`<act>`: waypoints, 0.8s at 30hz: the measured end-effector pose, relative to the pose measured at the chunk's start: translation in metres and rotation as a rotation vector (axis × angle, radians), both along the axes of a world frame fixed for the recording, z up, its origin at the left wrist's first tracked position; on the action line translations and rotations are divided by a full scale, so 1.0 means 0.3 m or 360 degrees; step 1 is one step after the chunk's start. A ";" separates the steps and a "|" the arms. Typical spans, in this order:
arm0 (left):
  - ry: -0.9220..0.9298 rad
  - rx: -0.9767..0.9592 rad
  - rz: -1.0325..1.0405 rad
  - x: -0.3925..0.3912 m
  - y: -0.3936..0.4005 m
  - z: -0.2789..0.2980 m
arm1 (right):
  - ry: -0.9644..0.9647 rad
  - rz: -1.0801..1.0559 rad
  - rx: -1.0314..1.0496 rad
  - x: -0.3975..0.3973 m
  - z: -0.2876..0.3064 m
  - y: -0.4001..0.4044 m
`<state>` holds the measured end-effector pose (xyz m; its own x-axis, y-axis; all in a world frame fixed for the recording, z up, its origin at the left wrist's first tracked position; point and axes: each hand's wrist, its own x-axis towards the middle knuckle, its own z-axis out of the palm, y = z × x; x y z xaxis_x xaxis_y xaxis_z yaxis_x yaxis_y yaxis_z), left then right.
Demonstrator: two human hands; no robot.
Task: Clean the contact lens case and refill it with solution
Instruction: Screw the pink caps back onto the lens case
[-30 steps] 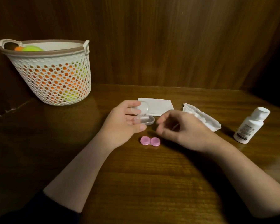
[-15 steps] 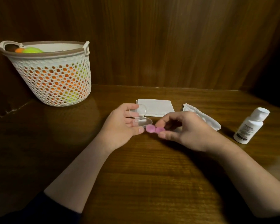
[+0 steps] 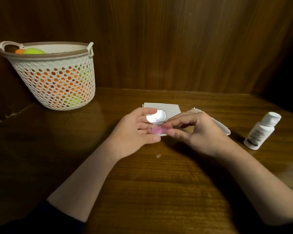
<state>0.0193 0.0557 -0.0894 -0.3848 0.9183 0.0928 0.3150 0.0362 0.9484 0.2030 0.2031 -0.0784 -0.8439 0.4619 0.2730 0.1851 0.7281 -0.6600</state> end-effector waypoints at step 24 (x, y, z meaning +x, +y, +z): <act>-0.0052 0.0132 -0.0098 0.003 0.000 0.008 | 0.0049 -0.0040 -0.0112 -0.009 -0.014 -0.010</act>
